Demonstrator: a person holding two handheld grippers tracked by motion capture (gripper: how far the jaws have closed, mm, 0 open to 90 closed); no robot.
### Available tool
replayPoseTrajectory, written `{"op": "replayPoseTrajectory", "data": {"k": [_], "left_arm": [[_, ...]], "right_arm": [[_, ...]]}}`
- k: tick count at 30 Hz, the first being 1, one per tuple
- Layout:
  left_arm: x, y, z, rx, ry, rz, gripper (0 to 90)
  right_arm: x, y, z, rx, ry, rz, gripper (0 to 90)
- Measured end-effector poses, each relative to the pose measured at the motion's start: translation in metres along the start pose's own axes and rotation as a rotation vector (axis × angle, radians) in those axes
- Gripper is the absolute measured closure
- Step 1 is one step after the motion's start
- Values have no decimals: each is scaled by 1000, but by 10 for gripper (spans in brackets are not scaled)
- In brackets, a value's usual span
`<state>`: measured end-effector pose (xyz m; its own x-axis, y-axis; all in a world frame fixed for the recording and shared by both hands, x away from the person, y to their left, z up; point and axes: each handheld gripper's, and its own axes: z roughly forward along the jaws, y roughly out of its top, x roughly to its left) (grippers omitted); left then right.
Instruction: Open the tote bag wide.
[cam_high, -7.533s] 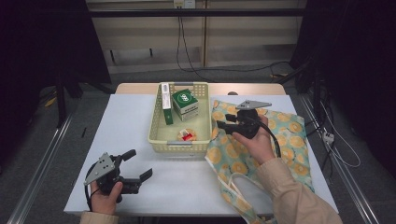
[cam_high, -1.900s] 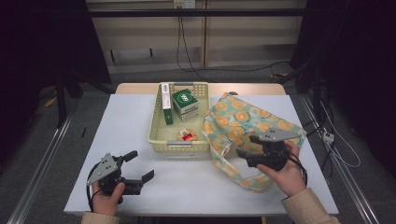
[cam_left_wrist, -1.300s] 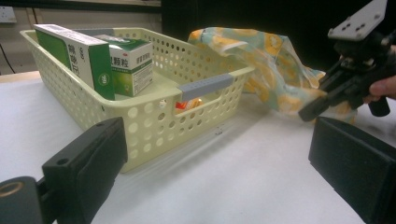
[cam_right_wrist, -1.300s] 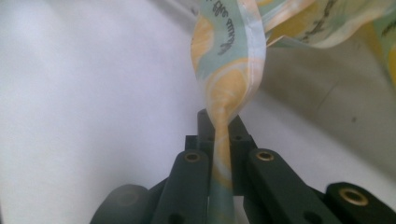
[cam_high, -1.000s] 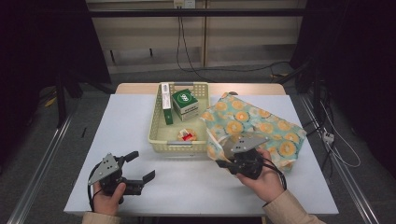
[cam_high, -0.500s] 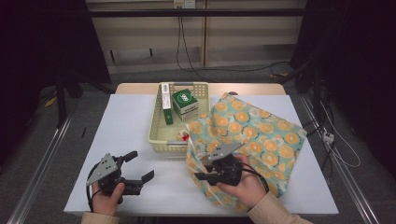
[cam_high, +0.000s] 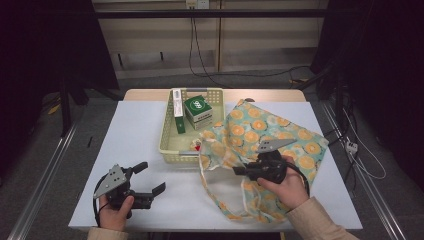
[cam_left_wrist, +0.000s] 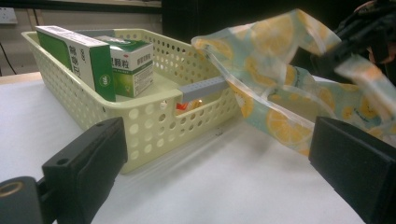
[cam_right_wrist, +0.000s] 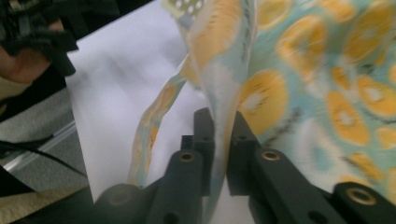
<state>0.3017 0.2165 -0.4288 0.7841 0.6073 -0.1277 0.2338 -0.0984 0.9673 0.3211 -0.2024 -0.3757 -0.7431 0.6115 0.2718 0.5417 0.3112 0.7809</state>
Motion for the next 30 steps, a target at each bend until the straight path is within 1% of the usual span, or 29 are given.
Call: {"op": "replayPoseTrajectory", "data": {"k": [1,2,3,4,6,8,9,11,13,14,16,19,22,23,25,26,28,30], "left_arm": [[0,0,0,1,0,-1,46],[0,0,0,2,0,-3,46],[0,0,1,1,-1,-2,46],[-1,0,1,1,-2,-2,46],[-1,0,1,2,-3,1,46],[-1,0,1,2,-4,0,46],[-1,0,1,1,-4,-1,46],[-1,0,1,-3,-4,-2,46],[-1,0,1,-6,-5,-2,46],[0,0,1,-5,-6,-2,46],[0,-1,2,-2,-7,-4,46],[1,-1,2,-3,-4,-11,46],[2,-1,1,-6,-3,-12,46],[2,-1,0,-7,-2,-12,46],[3,-1,0,-9,-1,-14,46],[3,-1,0,-10,-1,-14,46],[3,-1,0,-9,-1,-14,46],[3,-2,1,-8,-3,-18,46]], "right_arm": [[-5,1,-4,-9,0,12,872],[-11,3,-8,-17,-13,24,882],[-16,4,-12,-22,-33,26,883],[-22,5,-16,-23,-54,14,883],[-34,7,-23,-34,-82,27,882],[-48,6,-28,-46,-102,61,882],[-55,5,-30,-53,-108,86,882],[-69,2,-32,-51,-125,120,880],[-82,-2,-31,-63,-121,164,880],[-88,-3,-30,-63,-127,186,881],[-97,-5,-28,-55,-147,189,881],[-108,-6,-24,-70,-138,192,886],[-118,-9,-18,-58,-156,194,888],[-120,-9,-17,-55,-167,178,889],[-125,-9,-15,-40,-208,144,889],[-128,-9,-14,-40,-221,142,889],[-134,-10,-13,-62,-236,156,890],[-140,-8,-13,-82,-256,160,889]]}}
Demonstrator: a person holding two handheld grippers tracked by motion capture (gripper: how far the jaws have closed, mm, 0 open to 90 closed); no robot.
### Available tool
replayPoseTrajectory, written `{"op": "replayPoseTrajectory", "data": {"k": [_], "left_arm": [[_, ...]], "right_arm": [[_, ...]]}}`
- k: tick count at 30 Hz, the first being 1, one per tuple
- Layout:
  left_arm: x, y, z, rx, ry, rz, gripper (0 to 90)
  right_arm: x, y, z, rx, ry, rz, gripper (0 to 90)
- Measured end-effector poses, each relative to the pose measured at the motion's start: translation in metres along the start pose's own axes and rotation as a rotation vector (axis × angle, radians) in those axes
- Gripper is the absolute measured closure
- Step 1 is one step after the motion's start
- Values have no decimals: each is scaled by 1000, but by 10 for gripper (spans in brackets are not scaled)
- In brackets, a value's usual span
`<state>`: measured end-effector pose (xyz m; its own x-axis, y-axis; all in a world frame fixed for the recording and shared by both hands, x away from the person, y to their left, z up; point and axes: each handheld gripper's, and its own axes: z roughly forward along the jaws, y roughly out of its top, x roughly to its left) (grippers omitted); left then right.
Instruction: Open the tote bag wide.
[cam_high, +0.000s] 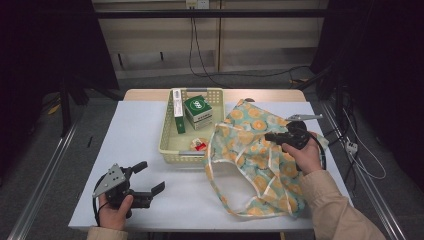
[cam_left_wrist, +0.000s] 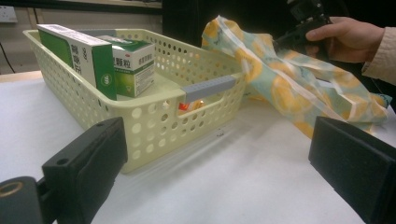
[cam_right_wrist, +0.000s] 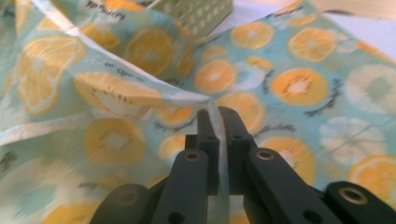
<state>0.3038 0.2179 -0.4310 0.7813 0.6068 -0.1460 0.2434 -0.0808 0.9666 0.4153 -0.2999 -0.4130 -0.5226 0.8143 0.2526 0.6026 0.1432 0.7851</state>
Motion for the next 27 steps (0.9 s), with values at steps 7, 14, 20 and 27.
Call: {"op": "replayPoseTrajectory", "data": {"k": [7,14,20,27], "left_arm": [[0,0,1,10,-6,7,46],[-1,-1,1,9,-6,1,46],[-2,-1,2,11,-8,8,46],[-2,-1,3,11,-11,4,46]], "right_arm": [[-16,8,2,11,-100,-22,834],[-12,2,-3,49,-91,-26,624],[-3,-1,-16,53,-118,-55,420],[18,-8,-25,44,-65,-80,311]]}}
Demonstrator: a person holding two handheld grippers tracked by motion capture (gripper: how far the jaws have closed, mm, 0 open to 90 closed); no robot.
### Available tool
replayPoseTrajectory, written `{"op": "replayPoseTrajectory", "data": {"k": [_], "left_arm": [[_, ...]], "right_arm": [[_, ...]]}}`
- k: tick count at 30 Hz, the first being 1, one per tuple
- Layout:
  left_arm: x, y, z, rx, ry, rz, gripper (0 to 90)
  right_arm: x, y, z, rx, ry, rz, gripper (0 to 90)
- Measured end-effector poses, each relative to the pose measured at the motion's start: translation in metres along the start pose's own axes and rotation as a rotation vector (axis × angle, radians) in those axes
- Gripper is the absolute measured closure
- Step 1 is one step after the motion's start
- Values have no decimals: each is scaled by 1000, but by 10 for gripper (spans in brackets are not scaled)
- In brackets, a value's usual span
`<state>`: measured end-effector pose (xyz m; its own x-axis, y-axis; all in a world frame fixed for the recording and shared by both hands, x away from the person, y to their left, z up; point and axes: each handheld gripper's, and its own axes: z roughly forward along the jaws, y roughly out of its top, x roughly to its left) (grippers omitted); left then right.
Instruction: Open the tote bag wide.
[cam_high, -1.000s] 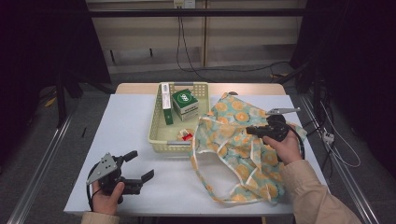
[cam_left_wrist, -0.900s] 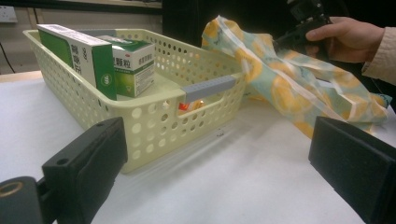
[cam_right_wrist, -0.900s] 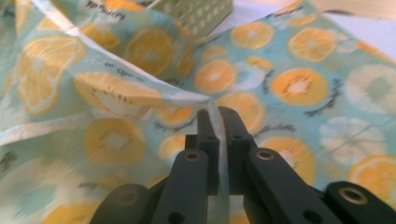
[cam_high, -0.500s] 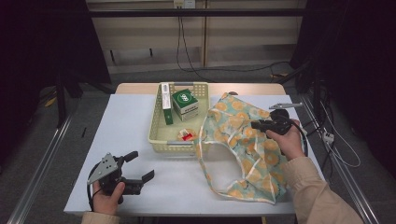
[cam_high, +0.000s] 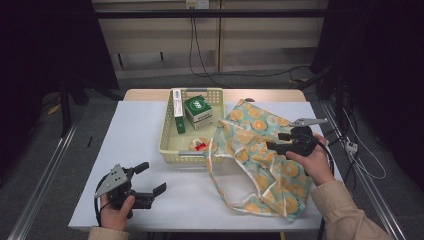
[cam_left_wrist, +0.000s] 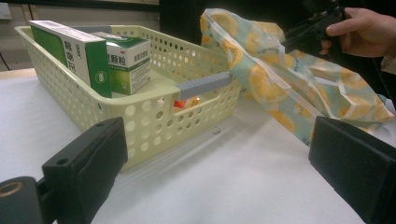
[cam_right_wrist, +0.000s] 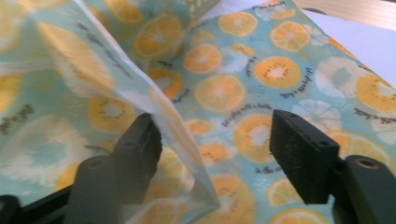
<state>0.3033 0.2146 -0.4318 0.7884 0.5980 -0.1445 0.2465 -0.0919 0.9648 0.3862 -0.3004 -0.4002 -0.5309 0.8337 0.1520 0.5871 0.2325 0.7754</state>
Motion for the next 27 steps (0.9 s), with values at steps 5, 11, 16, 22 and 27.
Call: {"op": "replayPoseTrajectory", "data": {"k": [5,11,16,22,27], "left_arm": [[-1,1,0,0,0,4,46],[0,0,0,0,0,2,46],[-1,1,-1,-6,3,0,46],[-2,1,0,-1,-1,6,46],[-2,2,1,1,-4,8,46]], "right_arm": [[13,2,-9,-29,13,-11,265],[34,0,-20,-52,41,-62,293],[64,-13,-24,-47,122,-127,481],[94,-33,-21,-22,202,-200,598],[105,-44,-7,20,187,-227,472]]}}
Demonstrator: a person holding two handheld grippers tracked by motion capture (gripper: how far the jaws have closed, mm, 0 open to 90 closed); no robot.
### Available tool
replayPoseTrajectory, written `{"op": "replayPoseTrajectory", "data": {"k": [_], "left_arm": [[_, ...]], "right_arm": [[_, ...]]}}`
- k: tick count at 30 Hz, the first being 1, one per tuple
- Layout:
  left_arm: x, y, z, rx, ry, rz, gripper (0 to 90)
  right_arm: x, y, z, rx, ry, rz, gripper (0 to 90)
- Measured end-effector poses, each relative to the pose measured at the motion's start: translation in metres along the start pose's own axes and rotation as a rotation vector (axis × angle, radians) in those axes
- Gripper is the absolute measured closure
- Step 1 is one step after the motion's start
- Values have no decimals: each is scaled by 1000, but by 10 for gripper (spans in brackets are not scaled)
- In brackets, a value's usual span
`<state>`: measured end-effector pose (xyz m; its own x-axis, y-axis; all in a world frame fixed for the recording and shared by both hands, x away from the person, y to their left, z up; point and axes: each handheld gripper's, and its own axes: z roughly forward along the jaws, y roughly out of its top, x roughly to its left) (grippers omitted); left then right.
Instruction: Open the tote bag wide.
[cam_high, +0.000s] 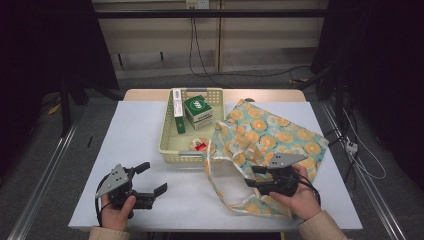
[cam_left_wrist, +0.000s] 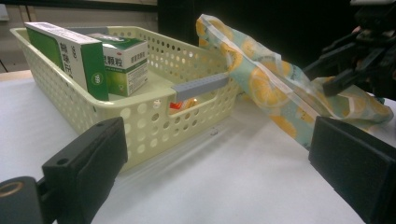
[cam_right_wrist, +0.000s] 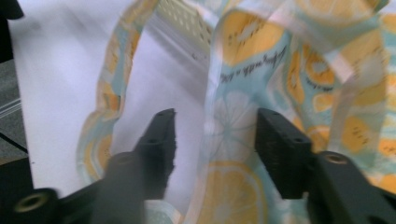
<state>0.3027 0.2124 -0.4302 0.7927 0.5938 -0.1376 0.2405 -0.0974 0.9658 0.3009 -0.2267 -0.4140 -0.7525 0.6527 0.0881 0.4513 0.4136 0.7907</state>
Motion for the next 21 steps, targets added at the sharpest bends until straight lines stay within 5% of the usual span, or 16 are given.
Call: {"op": "replayPoseTrajectory", "data": {"k": [10,16,21], "left_arm": [[2,-1,-1,0,2,-9,46],[2,-1,-1,0,4,-6,46],[2,-1,-2,-1,3,-4,46]], "right_arm": [[-5,-20,37,132,17,-38,594],[-4,-18,39,121,49,-40,888],[-6,-12,29,104,68,-27,900]]}}
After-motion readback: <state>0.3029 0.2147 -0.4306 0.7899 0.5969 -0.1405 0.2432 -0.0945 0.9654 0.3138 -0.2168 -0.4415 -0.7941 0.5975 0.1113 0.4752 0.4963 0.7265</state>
